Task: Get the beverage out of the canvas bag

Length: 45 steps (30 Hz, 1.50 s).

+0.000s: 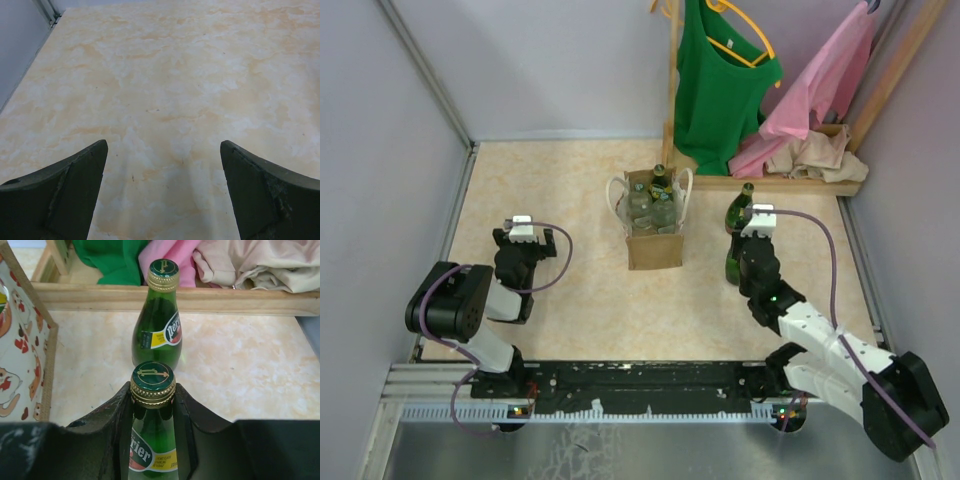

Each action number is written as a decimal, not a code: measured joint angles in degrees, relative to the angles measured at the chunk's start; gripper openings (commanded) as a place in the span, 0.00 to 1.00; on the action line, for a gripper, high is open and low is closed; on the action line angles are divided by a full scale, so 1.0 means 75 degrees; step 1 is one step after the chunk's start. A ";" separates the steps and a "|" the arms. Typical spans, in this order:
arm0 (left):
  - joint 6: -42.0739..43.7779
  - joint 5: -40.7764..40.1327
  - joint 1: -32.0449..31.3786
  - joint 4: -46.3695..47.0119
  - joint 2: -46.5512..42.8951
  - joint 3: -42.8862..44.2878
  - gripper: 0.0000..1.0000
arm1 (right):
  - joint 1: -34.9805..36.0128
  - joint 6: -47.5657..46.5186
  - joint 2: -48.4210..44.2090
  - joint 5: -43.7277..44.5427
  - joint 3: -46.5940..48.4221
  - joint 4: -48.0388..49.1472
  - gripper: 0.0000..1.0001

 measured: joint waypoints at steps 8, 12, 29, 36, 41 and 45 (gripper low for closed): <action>0.0000 0.0000 0.0000 0.0000 0.0000 0.0000 1.00 | 0.0000 -0.0341 0.0087 -0.0169 -0.0664 0.1714 0.00; 0.0000 0.0000 0.0000 0.0000 0.0000 0.0000 1.00 | 0.0000 -0.0624 0.0341 -0.0233 -0.0860 0.2500 0.00; 0.0000 0.0000 0.0000 0.0000 0.0000 0.0000 1.00 | 0.0000 -0.0729 -0.0271 -0.0102 -0.1122 0.3369 0.99; 0.0000 0.0000 0.0000 0.0000 0.0000 0.0000 1.00 | 0.0000 -0.0772 -0.0504 0.0000 -0.0781 0.3045 0.99; 0.0000 0.0000 0.0000 -0.0003 0.0000 0.0000 1.00 | 0.0003 -0.0810 -0.0373 -0.0026 0.0577 0.2463 0.99; 0.0000 0.0000 0.0000 0.0000 0.0000 0.0000 1.00 | 0.0012 -0.0694 -0.0020 -0.0297 0.2119 0.1617 0.99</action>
